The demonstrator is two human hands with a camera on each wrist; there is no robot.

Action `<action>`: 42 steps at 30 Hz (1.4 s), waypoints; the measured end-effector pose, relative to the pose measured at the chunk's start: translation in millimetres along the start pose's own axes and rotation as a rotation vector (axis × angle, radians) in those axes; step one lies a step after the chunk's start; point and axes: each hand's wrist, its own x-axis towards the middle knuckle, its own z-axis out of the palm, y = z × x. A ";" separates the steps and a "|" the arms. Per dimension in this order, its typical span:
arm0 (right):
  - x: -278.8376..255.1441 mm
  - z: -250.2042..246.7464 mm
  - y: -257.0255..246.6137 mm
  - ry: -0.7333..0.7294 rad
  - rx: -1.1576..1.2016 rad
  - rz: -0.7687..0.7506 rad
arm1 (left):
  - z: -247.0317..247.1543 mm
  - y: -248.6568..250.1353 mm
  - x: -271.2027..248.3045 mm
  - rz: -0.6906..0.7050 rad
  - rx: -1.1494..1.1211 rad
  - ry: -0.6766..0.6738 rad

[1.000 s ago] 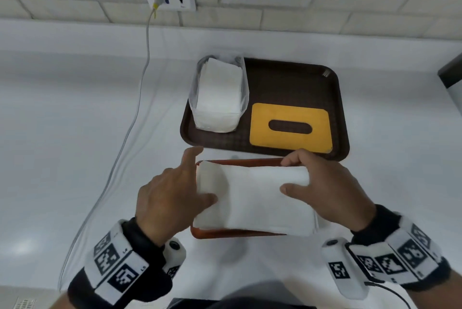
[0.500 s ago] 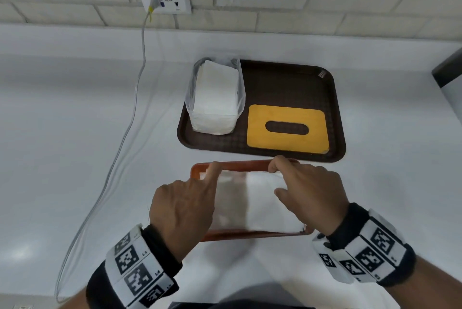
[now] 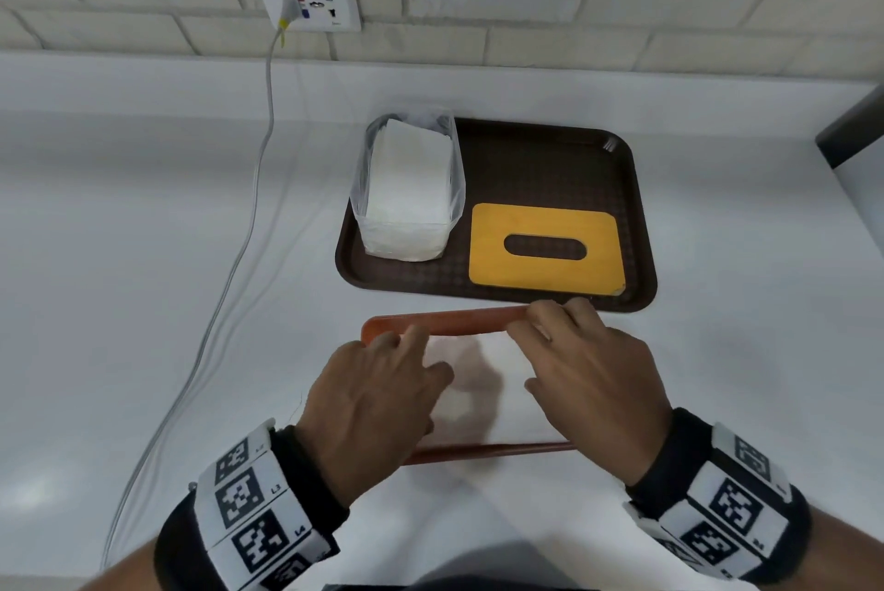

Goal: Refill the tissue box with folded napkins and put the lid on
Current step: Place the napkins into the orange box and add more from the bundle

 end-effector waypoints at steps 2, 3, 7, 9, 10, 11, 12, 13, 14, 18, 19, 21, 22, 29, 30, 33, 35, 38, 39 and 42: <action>-2.8 -4.1 -2.5 -0.038 -0.009 -0.050 | 7.4 -0.3 4.3 0.088 0.011 0.040; -3.3 -4.5 -3.2 -0.074 -0.009 -0.084 | 7.2 0.3 6.3 0.121 0.018 0.045; 3.4 -0.6 -6.6 -0.232 -0.023 -0.134 | 12.2 -1.1 15.5 0.145 0.015 -0.038; 7.8 -1.9 -8.6 -0.261 -0.017 -0.152 | 13.0 -2.2 20.8 0.153 0.012 -0.045; 9.6 -2.8 -9.0 -0.296 -0.013 -0.159 | 13.3 -2.4 23.1 0.161 0.020 -0.057; 10.7 -5.5 -9.5 -0.325 -0.015 -0.172 | 14.9 -3.2 26.1 0.171 0.018 -0.067; 10.8 -9.4 -9.7 -0.330 -0.009 -0.175 | 17.3 -4.4 28.8 0.176 0.003 -0.081; 11.1 -11.8 -9.2 -0.321 0.000 -0.174 | 18.2 -6.5 31.5 0.181 -0.015 -0.085; 11.7 -10.5 -7.3 -0.299 -0.008 -0.168 | 18.1 -8.5 33.7 0.181 -0.030 -0.088; 17.0 -11.3 -4.1 -0.325 -0.106 -0.156 | 17.1 -12.9 40.0 0.194 -0.030 -0.093; 18.0 -9.4 -3.7 -0.336 -0.114 -0.156 | 16.6 -13.4 39.9 0.197 -0.037 -0.103; 20.2 -7.5 -3.3 -0.375 -0.108 -0.154 | 15.9 -14.9 39.8 0.198 -0.069 -0.134; 21.6 -7.1 -2.7 -0.391 -0.091 -0.150 | 14.8 -16.1 39.8 0.197 -0.084 -0.148; 30.2 -11.1 1.9 -0.387 0.012 -0.092 | 13.8 -18.6 33.3 0.236 -0.025 -0.096; 29.9 -11.2 1.4 -0.386 0.000 -0.086 | 12.4 -18.8 31.3 0.249 -0.008 -0.071; 28.9 -11.3 -2.0 -0.374 -0.058 -0.071 | 7.9 -20.8 23.4 0.278 0.001 -0.001; 28.6 -12.2 -3.4 -0.346 -0.096 -0.083 | 10.3 -21.2 21.4 0.307 -0.012 0.042; 29.3 -10.5 -0.5 -0.335 -0.096 -0.137 | 14.0 -20.2 23.4 0.324 -0.018 0.106; 29.9 -9.4 1.0 -0.335 -0.084 -0.152 | 13.5 -20.0 23.7 0.319 -0.020 0.120; 30.9 -9.4 3.9 -0.336 -0.076 -0.156 | 9.8 -17.8 21.8 0.290 -0.020 0.172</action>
